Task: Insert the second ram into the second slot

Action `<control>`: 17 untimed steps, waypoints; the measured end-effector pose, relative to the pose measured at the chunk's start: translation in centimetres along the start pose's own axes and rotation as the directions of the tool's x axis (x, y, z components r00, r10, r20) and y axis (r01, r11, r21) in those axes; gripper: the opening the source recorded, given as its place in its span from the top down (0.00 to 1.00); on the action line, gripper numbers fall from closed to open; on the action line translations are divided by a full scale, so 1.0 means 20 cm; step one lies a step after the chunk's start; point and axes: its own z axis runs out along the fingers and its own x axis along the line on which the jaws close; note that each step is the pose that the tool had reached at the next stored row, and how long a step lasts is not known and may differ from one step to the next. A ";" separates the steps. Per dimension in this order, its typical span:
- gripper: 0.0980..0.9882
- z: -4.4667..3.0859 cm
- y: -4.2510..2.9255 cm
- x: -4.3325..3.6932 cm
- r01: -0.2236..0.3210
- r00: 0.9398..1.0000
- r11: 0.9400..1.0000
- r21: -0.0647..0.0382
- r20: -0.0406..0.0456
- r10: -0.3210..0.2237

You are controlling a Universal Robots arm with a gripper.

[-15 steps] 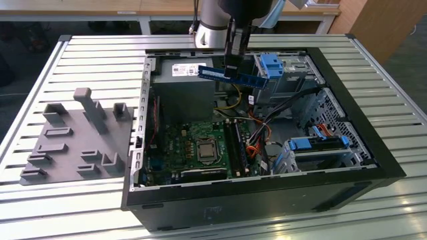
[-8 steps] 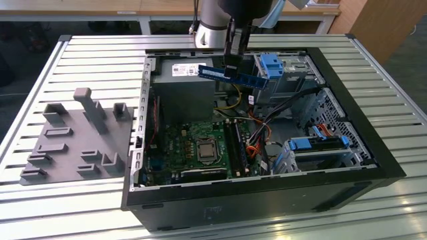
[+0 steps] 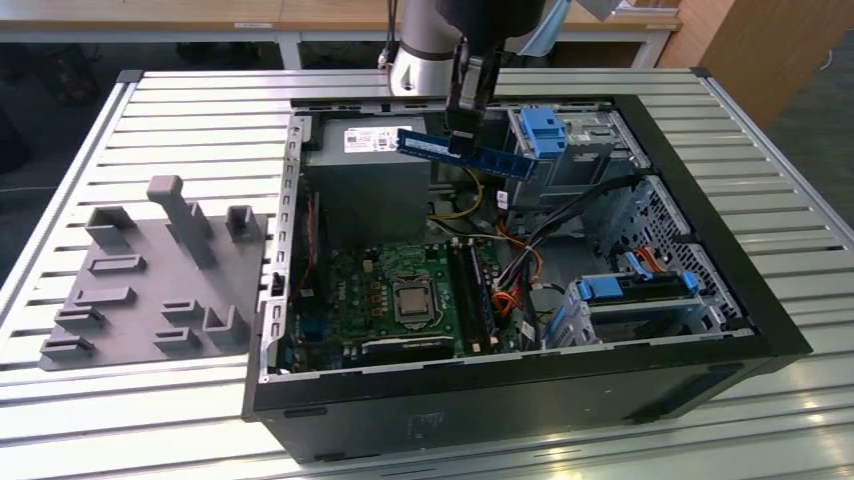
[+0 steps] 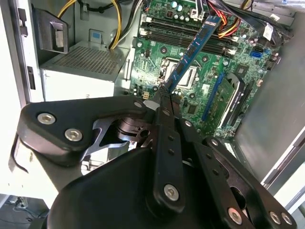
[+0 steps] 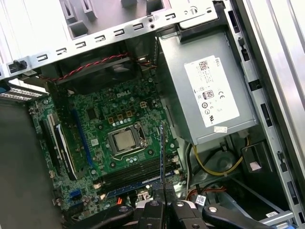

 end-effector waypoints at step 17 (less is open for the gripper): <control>0.97 0.003 0.000 0.000 -0.119 0.993 0.993 0.003 0.002 0.119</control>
